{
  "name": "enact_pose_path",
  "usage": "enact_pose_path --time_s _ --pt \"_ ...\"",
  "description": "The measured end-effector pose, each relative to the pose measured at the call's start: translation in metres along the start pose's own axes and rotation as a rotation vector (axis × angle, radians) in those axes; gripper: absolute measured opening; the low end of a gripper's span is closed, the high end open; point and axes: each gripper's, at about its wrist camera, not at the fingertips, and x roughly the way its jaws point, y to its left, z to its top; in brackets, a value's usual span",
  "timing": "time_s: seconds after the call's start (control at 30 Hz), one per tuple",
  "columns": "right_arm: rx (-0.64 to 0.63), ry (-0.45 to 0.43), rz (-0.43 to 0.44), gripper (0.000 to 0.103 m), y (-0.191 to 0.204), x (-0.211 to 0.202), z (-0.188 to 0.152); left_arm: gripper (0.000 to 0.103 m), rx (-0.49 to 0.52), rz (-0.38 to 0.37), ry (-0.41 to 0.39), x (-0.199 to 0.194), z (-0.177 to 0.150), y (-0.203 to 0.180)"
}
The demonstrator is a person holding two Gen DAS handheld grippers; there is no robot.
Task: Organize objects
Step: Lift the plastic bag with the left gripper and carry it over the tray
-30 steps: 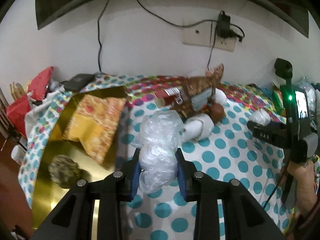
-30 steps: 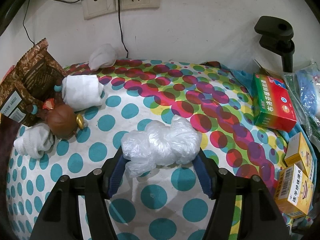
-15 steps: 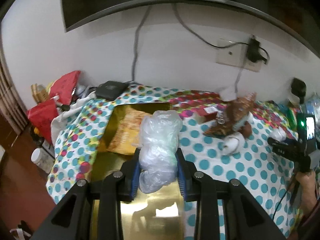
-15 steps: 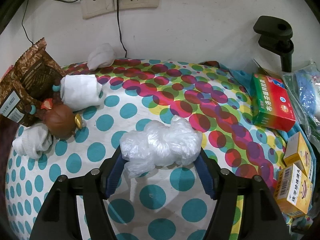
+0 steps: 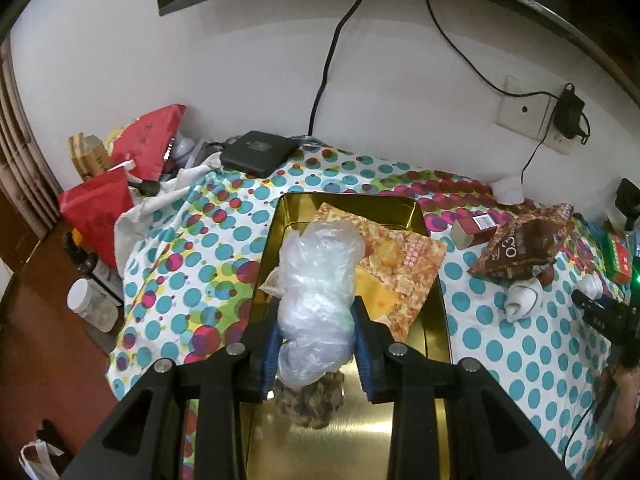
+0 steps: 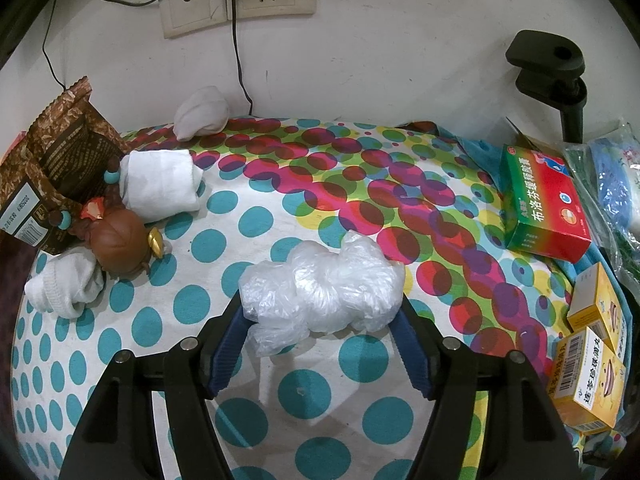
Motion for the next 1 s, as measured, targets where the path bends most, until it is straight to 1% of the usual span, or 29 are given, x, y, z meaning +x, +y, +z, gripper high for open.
enact_pose_path --time_s 0.03,0.1,0.27,0.37,0.47,0.57,0.67,0.77,1.0 --pt "-0.001 0.000 0.001 0.066 0.000 0.000 0.000 0.032 -0.007 0.006 0.002 0.004 0.002 0.001" --pt "-0.011 0.000 0.009 0.067 0.000 0.000 0.000 0.032 -0.010 -0.013 0.016 0.013 0.007 0.001" --pt "-0.014 0.000 0.012 0.067 -0.001 0.000 0.000 0.032 -0.010 0.013 0.027 0.032 0.015 0.002" --pt "-0.017 0.001 0.013 0.067 -0.001 0.000 0.000 0.032 -0.015 0.013 0.043 0.043 0.019 0.003" --pt "-0.019 0.001 0.015 0.067 -0.001 0.001 0.000 0.033 -0.003 0.005 0.044 0.052 0.024 0.003" --pt "-0.021 0.001 0.017 0.067 -0.002 0.001 0.000 0.033 -0.008 -0.016 0.066 0.062 0.029 0.005" --pt "-0.023 0.001 0.018 0.068 -0.003 0.001 0.000 0.034 0.004 0.006 0.068 0.069 0.033 0.007" --pt "-0.026 0.000 0.019 0.068 -0.004 0.000 -0.001 0.035 0.008 0.053 0.047 0.071 0.036 0.009" --pt "-0.029 0.001 0.024 0.069 -0.005 0.000 -0.001 0.036 0.008 0.057 0.061 0.078 0.035 0.011"
